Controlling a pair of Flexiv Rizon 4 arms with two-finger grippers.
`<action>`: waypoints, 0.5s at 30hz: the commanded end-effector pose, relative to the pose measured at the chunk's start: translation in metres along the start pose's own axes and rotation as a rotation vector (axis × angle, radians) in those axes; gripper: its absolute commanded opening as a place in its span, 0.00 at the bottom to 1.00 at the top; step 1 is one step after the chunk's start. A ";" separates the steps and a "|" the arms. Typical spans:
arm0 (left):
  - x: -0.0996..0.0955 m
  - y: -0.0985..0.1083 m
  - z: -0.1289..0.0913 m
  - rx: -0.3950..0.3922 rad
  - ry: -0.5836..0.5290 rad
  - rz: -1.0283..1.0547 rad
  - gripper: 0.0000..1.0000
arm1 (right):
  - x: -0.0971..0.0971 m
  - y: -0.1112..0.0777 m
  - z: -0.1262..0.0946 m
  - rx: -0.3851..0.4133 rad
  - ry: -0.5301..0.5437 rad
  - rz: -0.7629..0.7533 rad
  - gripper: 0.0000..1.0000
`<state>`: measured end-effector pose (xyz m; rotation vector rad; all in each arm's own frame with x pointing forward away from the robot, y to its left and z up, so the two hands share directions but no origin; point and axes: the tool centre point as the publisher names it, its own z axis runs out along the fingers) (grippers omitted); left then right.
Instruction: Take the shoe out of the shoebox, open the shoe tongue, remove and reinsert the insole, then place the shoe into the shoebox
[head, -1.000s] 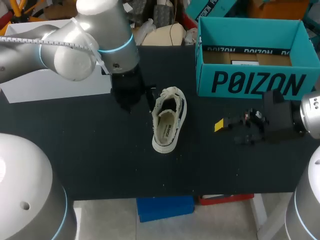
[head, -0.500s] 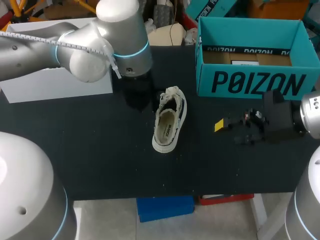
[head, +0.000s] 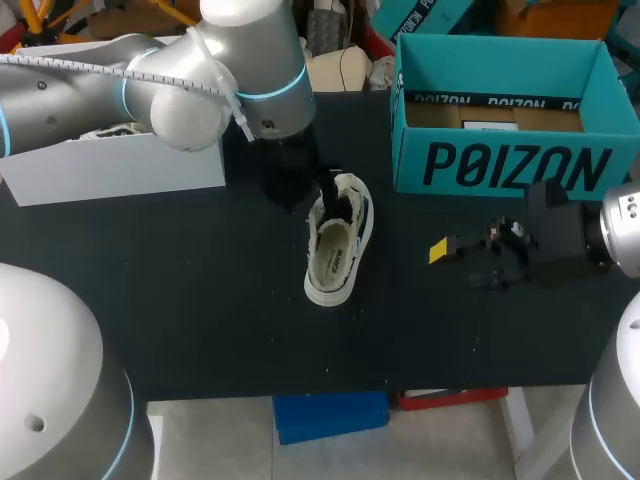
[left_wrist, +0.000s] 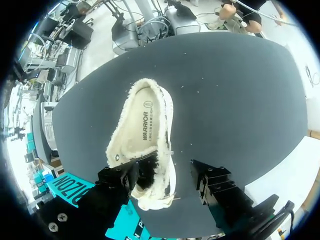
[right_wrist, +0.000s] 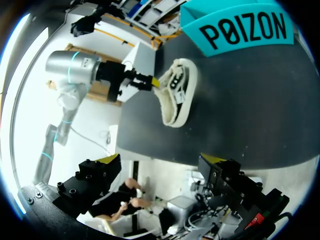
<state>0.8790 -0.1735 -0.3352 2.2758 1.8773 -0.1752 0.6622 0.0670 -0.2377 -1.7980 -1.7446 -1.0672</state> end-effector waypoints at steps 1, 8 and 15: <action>-0.001 0.001 -0.001 -0.005 -0.005 -0.001 0.66 | 0.000 0.000 -0.001 0.001 -0.001 0.000 1.00; 0.001 -0.001 0.019 0.000 0.050 -0.005 0.65 | 0.000 0.000 -0.001 0.001 -0.001 0.000 1.00; 0.009 -0.002 0.037 0.002 0.074 -0.020 0.61 | 0.000 0.000 -0.001 0.001 -0.001 0.000 1.00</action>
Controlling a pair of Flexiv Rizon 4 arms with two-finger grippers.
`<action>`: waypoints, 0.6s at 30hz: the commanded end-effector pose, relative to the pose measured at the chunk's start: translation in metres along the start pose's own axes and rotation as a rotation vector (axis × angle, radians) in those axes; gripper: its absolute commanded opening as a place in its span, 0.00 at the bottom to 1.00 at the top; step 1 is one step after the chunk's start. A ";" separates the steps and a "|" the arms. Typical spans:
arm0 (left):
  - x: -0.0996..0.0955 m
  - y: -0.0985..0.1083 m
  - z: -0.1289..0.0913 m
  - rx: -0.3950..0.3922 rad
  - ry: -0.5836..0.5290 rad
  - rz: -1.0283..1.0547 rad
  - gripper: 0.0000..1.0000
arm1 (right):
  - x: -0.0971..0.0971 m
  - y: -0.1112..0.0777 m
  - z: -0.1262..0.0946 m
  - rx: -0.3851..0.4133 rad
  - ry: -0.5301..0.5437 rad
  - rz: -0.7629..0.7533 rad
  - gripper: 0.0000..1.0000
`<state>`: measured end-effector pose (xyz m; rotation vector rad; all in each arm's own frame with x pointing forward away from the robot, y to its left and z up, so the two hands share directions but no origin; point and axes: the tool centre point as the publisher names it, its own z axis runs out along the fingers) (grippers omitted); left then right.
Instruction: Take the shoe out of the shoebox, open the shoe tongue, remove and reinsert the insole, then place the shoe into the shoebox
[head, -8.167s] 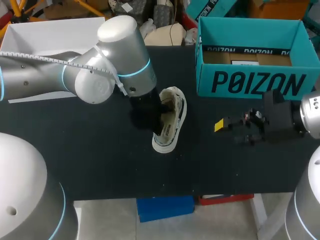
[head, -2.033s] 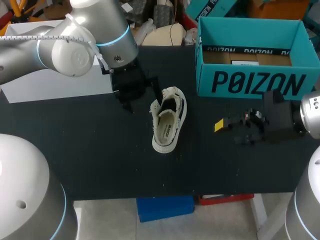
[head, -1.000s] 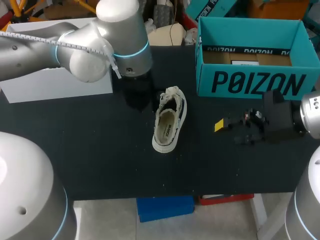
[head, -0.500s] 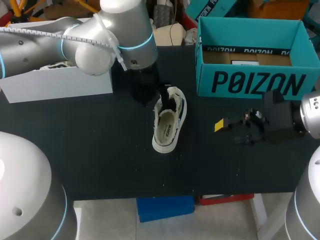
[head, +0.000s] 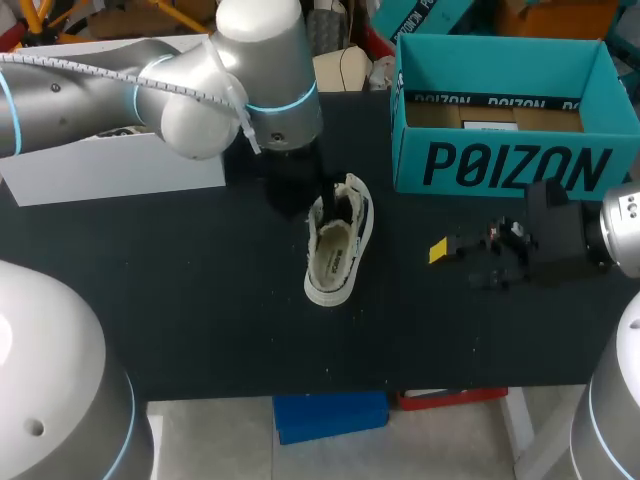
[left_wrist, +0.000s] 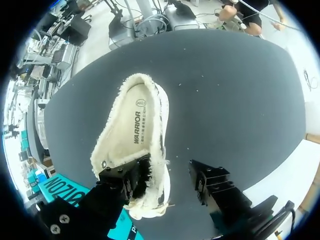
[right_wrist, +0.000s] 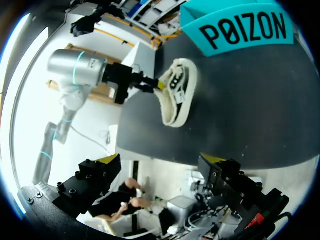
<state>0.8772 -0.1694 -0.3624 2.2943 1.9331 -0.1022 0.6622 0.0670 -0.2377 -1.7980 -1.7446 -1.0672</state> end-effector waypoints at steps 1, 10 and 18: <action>0.000 0.003 0.013 0.002 0.007 -0.004 0.59 | 0.000 0.000 -0.001 0.001 -0.001 0.000 1.00; 0.006 0.002 0.027 0.010 0.030 -0.007 0.48 | 0.000 0.000 -0.001 0.001 -0.001 0.000 1.00; 0.009 0.006 0.041 0.020 0.048 -0.020 0.46 | 0.000 0.000 -0.001 0.001 -0.001 0.000 1.00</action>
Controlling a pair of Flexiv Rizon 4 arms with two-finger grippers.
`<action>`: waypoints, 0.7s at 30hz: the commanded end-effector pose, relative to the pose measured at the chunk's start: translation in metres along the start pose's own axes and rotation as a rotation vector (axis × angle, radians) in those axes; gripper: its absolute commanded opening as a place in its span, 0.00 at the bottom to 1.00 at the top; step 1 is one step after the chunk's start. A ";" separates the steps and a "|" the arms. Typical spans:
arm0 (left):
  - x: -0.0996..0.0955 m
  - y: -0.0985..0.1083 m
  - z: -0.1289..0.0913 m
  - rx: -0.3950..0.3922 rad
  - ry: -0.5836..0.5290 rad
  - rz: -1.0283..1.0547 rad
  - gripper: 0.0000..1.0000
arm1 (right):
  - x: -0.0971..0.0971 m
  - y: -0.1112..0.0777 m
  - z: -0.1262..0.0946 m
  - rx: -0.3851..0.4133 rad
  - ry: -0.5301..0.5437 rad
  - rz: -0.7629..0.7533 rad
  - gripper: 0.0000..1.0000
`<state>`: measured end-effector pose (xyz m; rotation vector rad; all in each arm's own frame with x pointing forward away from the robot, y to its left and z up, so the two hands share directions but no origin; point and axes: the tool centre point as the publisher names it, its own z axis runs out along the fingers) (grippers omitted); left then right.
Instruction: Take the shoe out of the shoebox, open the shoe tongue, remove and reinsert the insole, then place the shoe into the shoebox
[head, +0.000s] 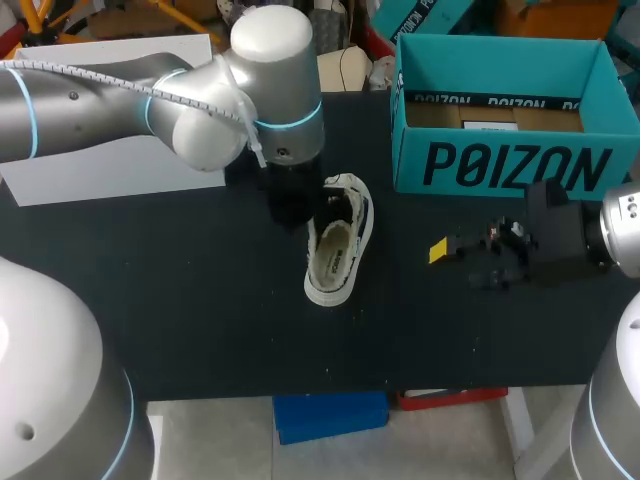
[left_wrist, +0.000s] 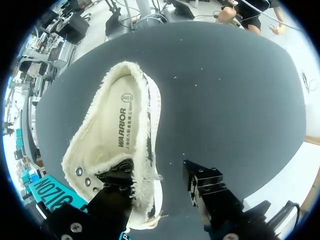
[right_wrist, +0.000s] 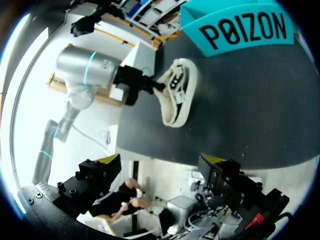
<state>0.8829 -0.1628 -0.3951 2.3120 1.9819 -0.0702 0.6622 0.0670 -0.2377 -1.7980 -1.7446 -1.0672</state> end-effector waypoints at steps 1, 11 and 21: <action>-0.004 0.004 0.010 0.002 0.002 -0.004 0.45 | 0.000 0.000 -0.001 0.001 -0.001 0.000 1.00; -0.006 0.003 0.019 0.010 0.000 -0.005 0.38 | 0.000 0.000 -0.001 0.001 -0.001 0.000 1.00; -0.007 0.003 0.026 -0.011 0.011 -0.002 0.00 | 0.000 0.000 -0.001 0.001 -0.001 0.000 1.00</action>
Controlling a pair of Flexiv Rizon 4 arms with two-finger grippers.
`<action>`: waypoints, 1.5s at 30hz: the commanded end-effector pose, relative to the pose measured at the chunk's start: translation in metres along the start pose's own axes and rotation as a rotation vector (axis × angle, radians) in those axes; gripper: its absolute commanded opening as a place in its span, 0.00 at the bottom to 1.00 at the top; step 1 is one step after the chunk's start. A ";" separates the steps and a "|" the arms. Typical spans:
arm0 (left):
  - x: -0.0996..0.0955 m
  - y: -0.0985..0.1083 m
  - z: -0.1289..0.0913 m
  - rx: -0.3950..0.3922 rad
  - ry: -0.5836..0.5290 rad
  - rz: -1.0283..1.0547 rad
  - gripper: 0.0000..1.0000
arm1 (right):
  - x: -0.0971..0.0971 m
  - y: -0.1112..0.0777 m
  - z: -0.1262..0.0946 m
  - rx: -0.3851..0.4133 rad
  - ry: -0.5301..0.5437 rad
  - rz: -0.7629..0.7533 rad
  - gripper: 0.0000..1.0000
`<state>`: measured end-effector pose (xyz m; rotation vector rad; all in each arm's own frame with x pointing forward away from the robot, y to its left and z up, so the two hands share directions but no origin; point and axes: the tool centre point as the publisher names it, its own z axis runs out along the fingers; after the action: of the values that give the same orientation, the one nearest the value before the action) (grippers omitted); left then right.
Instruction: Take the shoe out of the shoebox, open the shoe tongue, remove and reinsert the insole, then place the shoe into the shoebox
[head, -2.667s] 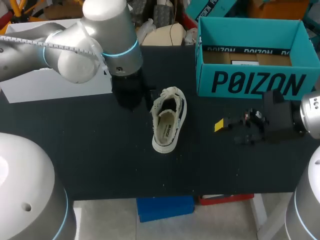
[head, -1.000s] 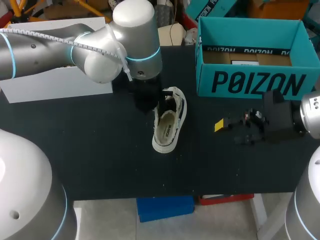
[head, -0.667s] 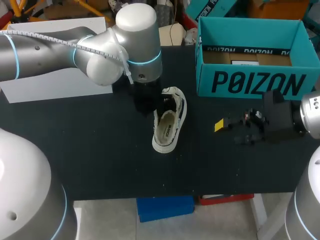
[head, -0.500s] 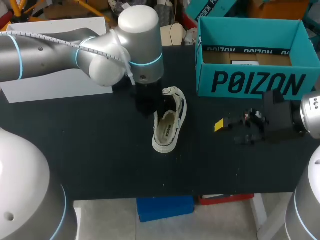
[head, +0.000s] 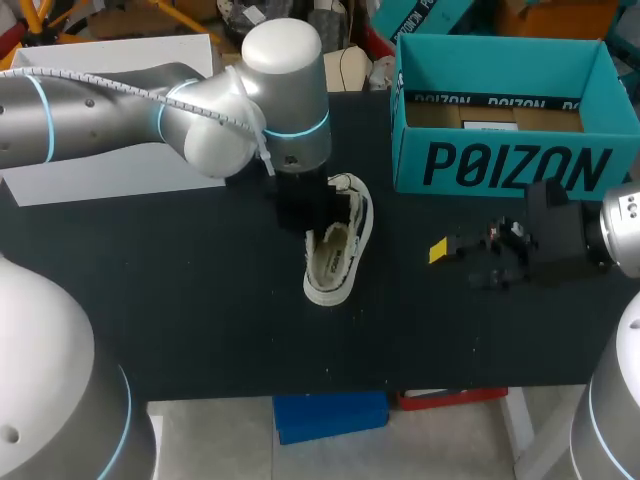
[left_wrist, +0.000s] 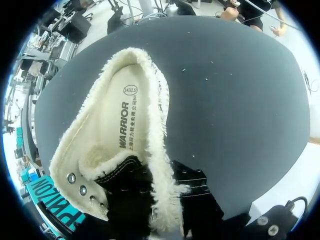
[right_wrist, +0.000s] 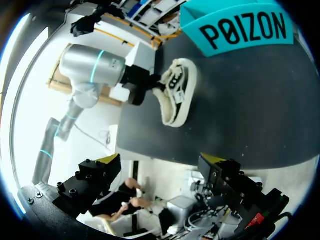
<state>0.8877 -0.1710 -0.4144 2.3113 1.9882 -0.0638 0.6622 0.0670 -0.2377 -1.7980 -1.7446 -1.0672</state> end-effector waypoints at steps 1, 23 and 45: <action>-0.002 -0.002 0.007 -0.010 0.009 0.009 0.00 | 0.000 0.000 -0.001 0.001 -0.001 0.000 1.00; -0.016 -0.011 -0.130 -0.067 -0.114 -0.014 0.00 | 0.000 0.000 -0.001 0.001 -0.001 0.000 1.00; 0.041 0.035 -0.296 -0.144 -0.453 -0.999 0.00 | 0.000 0.000 -0.001 0.001 -0.001 0.000 1.00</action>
<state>0.9176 -0.1445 -0.1537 1.5241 2.3191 -0.1927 0.6622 0.0669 -0.2378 -1.7981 -1.7446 -1.0672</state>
